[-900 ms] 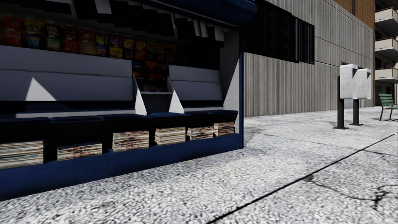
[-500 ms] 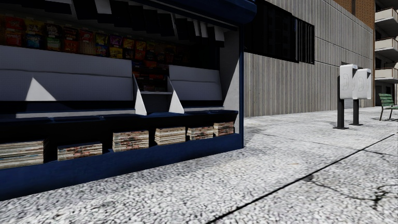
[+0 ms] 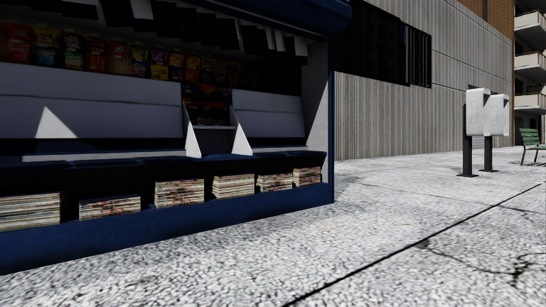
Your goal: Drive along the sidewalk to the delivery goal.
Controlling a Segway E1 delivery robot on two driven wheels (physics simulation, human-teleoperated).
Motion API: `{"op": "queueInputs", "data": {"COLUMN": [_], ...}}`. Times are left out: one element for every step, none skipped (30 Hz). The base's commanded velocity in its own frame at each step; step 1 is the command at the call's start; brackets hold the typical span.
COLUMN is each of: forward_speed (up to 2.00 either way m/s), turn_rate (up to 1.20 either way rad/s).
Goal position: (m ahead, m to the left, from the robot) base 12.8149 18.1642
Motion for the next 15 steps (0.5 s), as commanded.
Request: {"op": "queueInputs", "data": {"forward_speed": [0.00, 0.00, 0.00, 0.00, 0.00, 0.00, 0.00, 0.00, 0.00, 0.00, 0.00, 0.00, 0.00, 0.00, 0.00], "turn_rate": [0.00, 0.00, 0.00, 0.49, 0.99, 1.20, 1.20, 1.20, 1.20, 1.20, 1.20, 1.20, 1.20, 1.20, 1.20]}}
